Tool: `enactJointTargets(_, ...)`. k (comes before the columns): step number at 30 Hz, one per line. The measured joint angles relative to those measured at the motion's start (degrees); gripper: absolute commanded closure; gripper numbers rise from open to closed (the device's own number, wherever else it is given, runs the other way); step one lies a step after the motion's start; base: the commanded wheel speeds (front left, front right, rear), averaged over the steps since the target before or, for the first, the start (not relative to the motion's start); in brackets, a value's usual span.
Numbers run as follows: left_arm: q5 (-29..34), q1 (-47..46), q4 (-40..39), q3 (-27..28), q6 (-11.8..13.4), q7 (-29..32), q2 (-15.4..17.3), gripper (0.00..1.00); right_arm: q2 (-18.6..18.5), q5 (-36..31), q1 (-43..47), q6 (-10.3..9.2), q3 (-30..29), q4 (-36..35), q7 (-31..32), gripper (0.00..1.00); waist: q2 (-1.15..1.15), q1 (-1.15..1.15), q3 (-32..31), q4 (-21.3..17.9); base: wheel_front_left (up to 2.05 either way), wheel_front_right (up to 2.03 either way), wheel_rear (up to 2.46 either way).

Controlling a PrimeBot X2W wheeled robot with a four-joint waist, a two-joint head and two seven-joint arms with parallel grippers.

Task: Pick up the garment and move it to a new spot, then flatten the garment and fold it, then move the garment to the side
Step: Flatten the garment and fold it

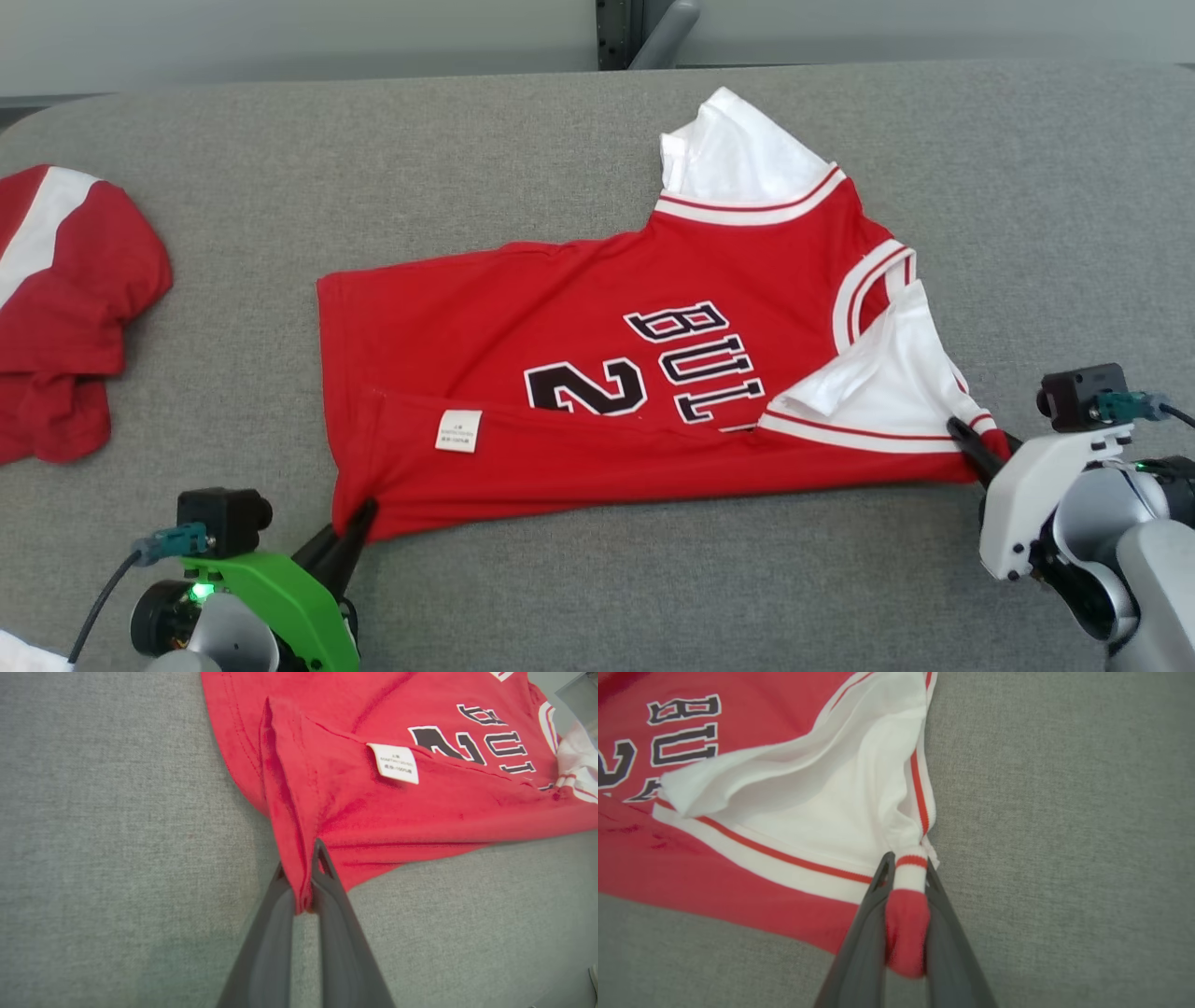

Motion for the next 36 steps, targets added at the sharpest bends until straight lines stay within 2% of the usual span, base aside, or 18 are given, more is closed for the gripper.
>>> enactJointTargets(5, -2.0, 5.1, -7.4, -0.9, 0.0, 3.0, 2.7, 1.0, -2.6, 2.1, 9.3, -0.04, -2.8, -12.3, 4.6, 1.0, 0.0, 0.0, -1.7, -0.4, 0.0, 0.0, 0.0)
enactJointTargets(9, -3.9, 9.6, -13.0, -0.4, 0.5, 4.5, 4.7, 1.0, -2.8, 2.6, 16.5, -0.05, -6.0, -21.1, 8.6, 1.0, 0.0, 0.0, -2.2, -1.0, 0.0, 0.0, 0.0)
enactJointTargets(12, -4.7, 13.8, -15.6, -0.5, 1.7, 5.4, 5.5, 1.0, -1.2, 1.8, 20.8, -0.05, -6.8, -24.3, 11.1, 1.0, 0.0, 0.0, -2.1, -1.8, 0.0, 0.0, 0.0)
enactJointTargets(14, -4.4, 15.0, -15.5, -1.0, 2.4, 5.3, 5.5, 1.0, -1.1, 0.2, 21.5, -0.05, -6.4, -23.8, 11.3, 1.0, 0.0, 0.0, -1.9, -2.1, 0.0, 0.0, 0.0)
enactJointTargets(15, -3.8, 15.6, -15.1, -1.2, 3.0, 4.6, 5.2, 1.0, -0.5, -1.0, 21.6, -0.05, -6.2, -22.8, 10.5, 0.96, 0.0, 0.0, -2.0, -2.2, 0.0, 0.0, 0.0)
enactJointTargets(16, -3.8, 15.6, -15.1, -1.2, 3.0, 4.6, 5.2, 0.64, -0.5, -1.0, 21.6, -0.05, -6.2, -22.8, 10.5, 0.47, 0.0, 0.0, -2.0, -2.2, 0.0, 0.0, 0.0)
enactJointTargets(17, -3.8, 15.7, -15.0, -1.1, 3.4, 4.2, 4.9, 0.14, -0.2, -1.5, 21.6, -0.05, -6.0, -22.3, 10.0, 0.0, 0.0, 0.0, -2.1, -2.2, 0.0, 0.0, 0.0)
enactJointTargets(18, -3.5, 15.9, -15.0, -1.2, 3.5, 3.8, 4.8, 0.0, -0.3, -1.8, 21.6, -0.05, -5.6, -22.0, 10.0, 0.0, 0.0, 0.0, -2.1, -2.2, 0.0, 0.0, 0.0)
enactJointTargets(20, -3.1, 16.6, -15.2, -1.2, 3.8, 3.3, 4.9, 0.0, -0.7, -1.7, 21.6, -0.05, -5.4, -21.9, 10.0, 0.0, 0.0, 0.0, -2.3, -2.1, 0.0, 0.0, 0.0)
enactJointTargets(24, -1.6, 17.7, -17.0, -0.7, 4.7, 2.9, 7.1, 0.0, -3.4, -1.0, 20.9, -0.07, -6.3, -25.2, 10.8, 0.0, 0.0, 0.0, -2.3, -1.9, 0.0, 0.0, 0.0)
enactJointTargets(29, 0.5, 14.2, -19.9, 2.1, 6.7, 1.8, 8.4, 0.0, -5.0, -1.8, 11.4, -0.08, -7.8, -29.0, 11.4, 0.0, 0.0, 0.0, -0.5, -1.7, 0.0, 0.0, 0.0)
enactJointTargets(32, 1.9, 7.6, -19.2, 2.2, 7.0, 2.0, 8.3, 0.0, -4.2, -3.0, 3.5, -0.09, -6.3, -27.1, 12.2, 0.0, 0.0, 0.0, 1.2, -1.2, 0.0, 0.0, 0.0)
enactJointTargets(36, 3.2, -2.0, -14.4, 0.5, 5.2, 3.4, 6.2, 0.0, -2.4, -5.5, -8.2, -0.1, -3.0, -20.5, 13.1, 0.0, 0.0, 0.0, 4.2, -0.1, 0.0, 0.0, 0.0)
